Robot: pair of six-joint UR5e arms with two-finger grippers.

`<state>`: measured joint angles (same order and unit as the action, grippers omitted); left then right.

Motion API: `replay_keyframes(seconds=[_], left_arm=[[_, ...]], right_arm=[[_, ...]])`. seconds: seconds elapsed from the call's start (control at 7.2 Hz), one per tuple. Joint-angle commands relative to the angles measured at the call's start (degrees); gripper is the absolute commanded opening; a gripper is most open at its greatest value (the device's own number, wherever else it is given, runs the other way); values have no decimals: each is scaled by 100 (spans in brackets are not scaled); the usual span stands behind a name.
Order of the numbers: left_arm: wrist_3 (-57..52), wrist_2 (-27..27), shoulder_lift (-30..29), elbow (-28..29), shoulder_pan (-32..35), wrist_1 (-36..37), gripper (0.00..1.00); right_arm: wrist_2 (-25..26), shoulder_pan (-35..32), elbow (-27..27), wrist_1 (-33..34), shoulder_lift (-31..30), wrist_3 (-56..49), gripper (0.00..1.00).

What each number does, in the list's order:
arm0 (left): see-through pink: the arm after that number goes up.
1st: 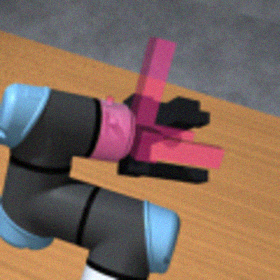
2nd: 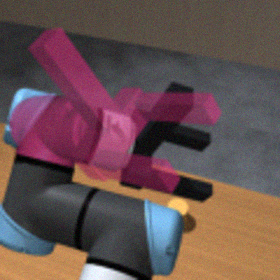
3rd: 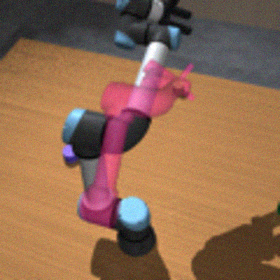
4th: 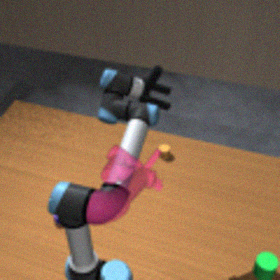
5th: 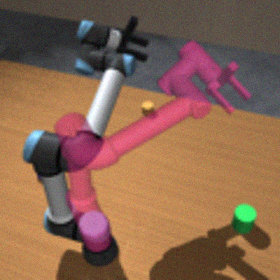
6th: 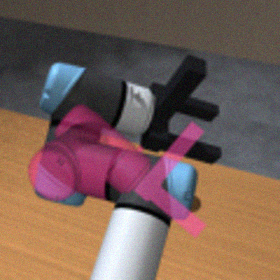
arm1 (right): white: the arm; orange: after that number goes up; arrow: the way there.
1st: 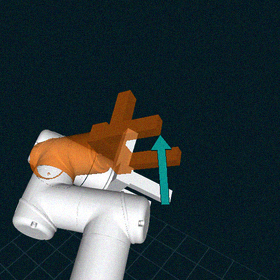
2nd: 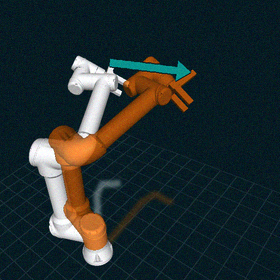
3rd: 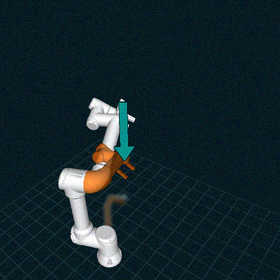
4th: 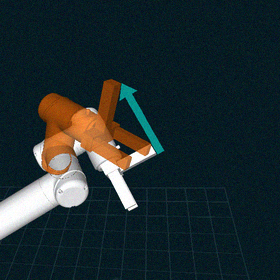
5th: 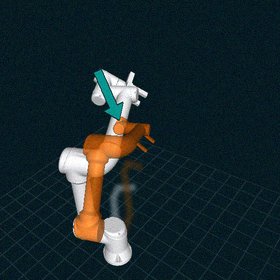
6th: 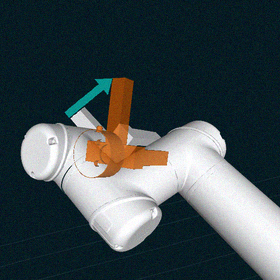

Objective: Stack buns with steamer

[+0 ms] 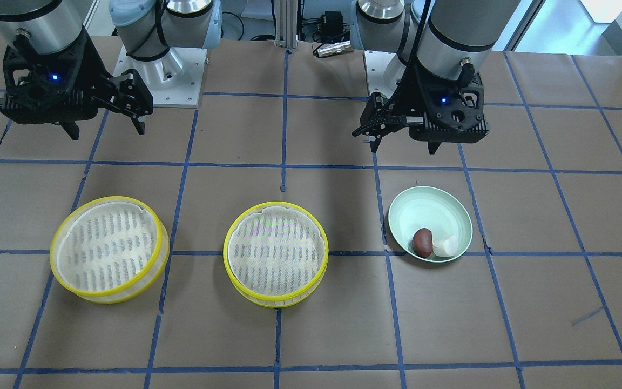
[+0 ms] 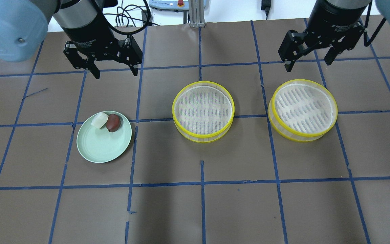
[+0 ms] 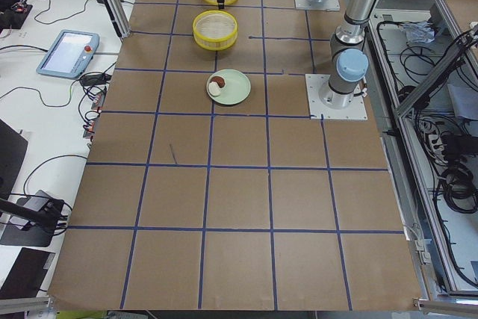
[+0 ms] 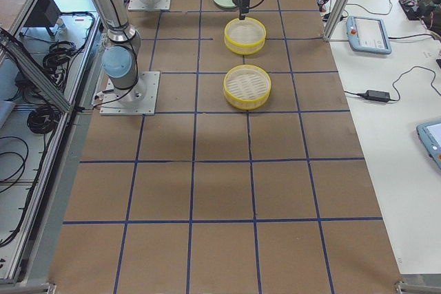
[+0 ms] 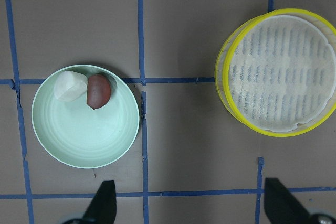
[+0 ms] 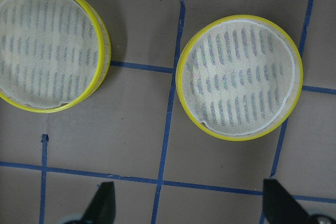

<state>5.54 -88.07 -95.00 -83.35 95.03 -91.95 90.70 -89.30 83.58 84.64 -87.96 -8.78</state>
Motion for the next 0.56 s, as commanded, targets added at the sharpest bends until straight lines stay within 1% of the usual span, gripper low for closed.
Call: replay_keyframes(seconds=[0.0,0.42], left_arm=[[9,-17,-1,-6,-11,2,100],[0,-8,-1,-58,-37,-68,100]], right_arm=[[0,0,0,-1,-2,8,100],[0,53,0,17,7,-18,100]])
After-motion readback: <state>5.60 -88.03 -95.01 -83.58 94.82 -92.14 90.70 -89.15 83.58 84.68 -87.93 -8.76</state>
